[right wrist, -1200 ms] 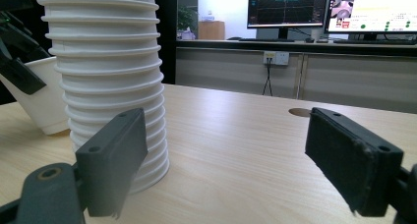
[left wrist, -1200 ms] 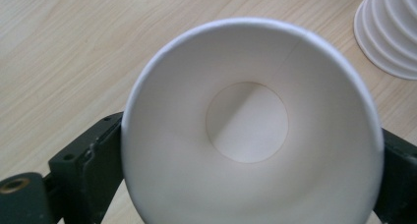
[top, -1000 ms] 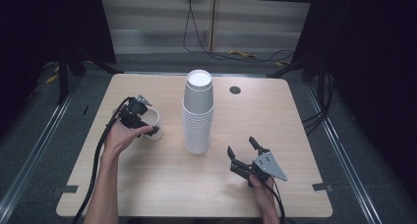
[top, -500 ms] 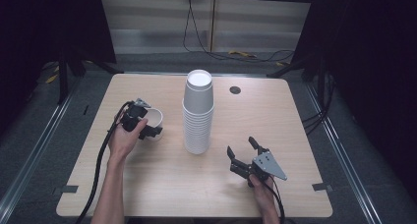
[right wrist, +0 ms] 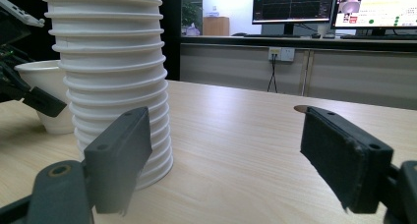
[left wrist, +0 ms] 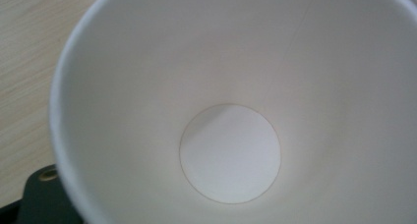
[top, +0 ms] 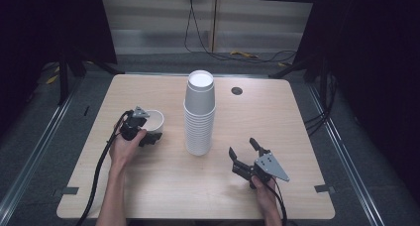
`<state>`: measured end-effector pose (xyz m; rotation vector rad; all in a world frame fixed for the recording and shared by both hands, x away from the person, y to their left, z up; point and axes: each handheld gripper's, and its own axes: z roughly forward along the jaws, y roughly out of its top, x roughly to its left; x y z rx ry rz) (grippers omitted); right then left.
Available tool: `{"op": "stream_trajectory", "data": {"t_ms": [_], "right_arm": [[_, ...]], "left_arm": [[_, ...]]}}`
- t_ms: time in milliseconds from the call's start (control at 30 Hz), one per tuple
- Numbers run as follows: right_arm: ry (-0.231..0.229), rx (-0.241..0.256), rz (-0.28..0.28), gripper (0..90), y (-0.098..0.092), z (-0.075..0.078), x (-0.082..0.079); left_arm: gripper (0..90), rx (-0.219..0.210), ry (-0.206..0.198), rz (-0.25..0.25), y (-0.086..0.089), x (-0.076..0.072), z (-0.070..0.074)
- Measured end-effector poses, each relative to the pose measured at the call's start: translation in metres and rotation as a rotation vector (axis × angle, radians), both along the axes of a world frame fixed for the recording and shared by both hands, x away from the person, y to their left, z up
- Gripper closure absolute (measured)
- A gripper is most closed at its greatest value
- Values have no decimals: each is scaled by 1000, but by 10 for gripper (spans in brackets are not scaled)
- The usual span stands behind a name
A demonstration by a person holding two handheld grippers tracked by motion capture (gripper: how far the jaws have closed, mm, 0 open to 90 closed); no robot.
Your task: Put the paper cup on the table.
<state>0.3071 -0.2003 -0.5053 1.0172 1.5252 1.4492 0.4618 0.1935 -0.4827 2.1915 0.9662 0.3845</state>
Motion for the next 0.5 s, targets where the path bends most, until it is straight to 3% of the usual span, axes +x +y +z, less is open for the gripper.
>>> {"op": "stream_trajectory", "data": {"t_ms": [100,133,167,267,400,500], "right_arm": [[0,0,0,189,0,0,0],[0,0,0,187,0,0,0],[2,1,-1,185,0,0,0],[0,0,0,184,0,0,0],[2,3,1,184,0,0,0],[0,3,2,182,0,0,0]], "left_arm": [[156,-21,4,12,2,-3,-5],[156,-9,7,6,4,-4,-5],[156,-40,7,15,5,-5,-7],[156,-51,-5,28,10,-10,-9],[156,-124,-36,76,13,-20,-11],[156,-143,-55,102,15,-28,-11]]}}
